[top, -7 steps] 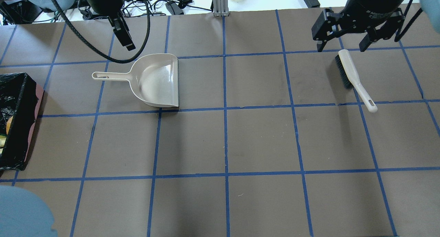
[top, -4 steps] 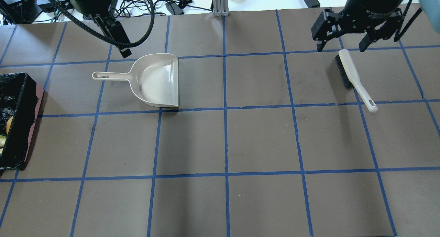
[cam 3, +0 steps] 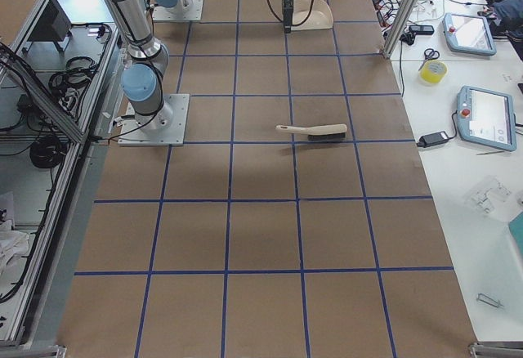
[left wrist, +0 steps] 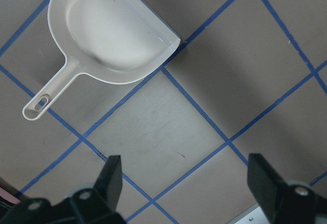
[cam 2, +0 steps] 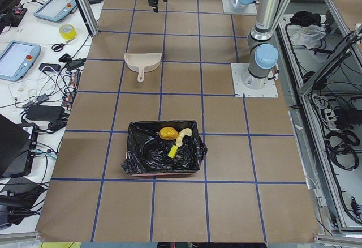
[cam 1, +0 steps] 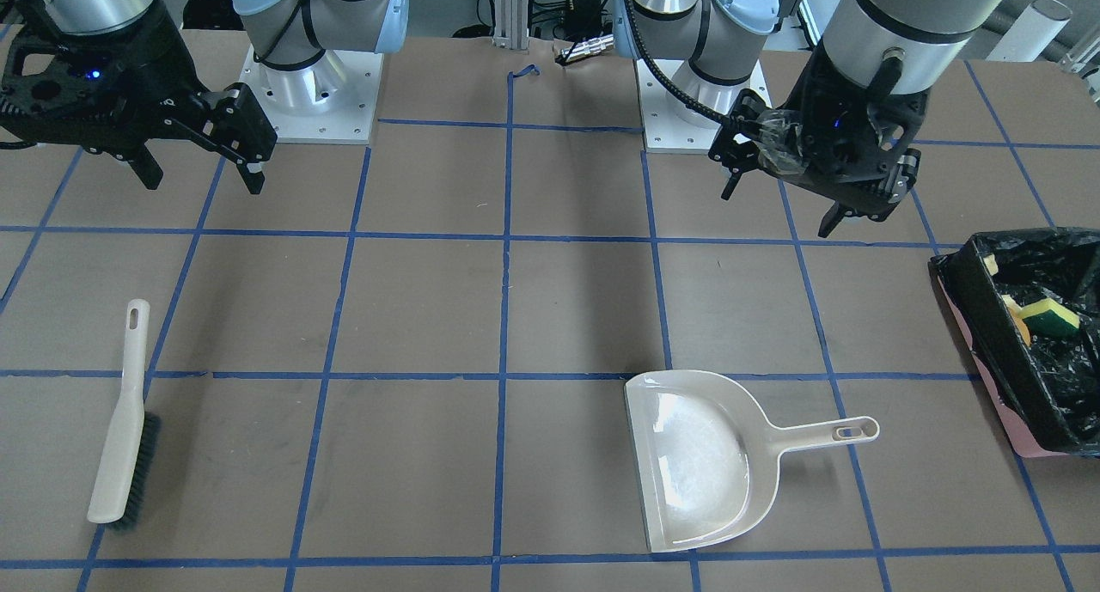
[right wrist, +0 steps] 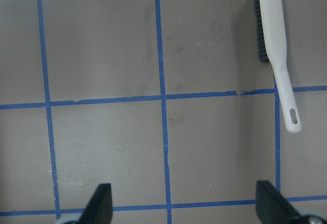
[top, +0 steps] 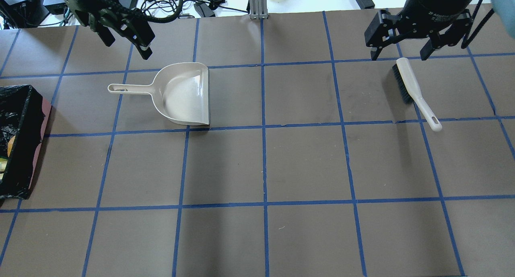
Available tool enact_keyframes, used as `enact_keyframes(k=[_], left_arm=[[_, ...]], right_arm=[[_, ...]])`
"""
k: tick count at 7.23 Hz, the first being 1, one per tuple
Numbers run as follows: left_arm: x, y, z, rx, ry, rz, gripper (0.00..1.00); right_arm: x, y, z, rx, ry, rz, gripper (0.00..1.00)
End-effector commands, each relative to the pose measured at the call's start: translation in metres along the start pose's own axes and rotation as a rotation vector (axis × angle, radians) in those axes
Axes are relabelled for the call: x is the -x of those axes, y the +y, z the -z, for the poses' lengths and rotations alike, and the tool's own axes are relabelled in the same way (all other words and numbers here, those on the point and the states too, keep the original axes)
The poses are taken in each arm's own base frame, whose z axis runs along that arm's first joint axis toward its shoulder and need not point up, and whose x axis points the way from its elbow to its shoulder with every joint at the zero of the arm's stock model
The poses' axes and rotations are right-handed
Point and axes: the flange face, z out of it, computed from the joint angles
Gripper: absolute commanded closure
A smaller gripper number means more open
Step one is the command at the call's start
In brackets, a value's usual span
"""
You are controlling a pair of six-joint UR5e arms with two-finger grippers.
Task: Sweep and dump trash into bin
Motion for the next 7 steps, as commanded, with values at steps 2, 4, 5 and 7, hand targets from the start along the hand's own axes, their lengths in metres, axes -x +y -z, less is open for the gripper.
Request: enact_keyframes(k=[2, 4, 5, 7], left_arm=[[0.005, 0.004, 0.002, -0.013, -0.001, 0.157, 0.04], [0.003, 0.014, 0.003, -0.015, 0.001, 0.201, 0.01], [0.001, 0.016, 0.005, -0.021, -0.001, 0.207, 0.00], [0.004, 0.018, 0.007, -0.026, -0.001, 0.211, 0.00]], right_arm=[[0.000, 0.000, 0.000, 0.000, -0.002, 0.000, 0.00], [0.000, 0.000, 0.000, 0.000, -0.001, 0.000, 0.00], [0.000, 0.000, 0.000, 0.000, -0.001, 0.000, 0.00], [0.000, 0.000, 0.000, 0.000, 0.001, 0.000, 0.00]])
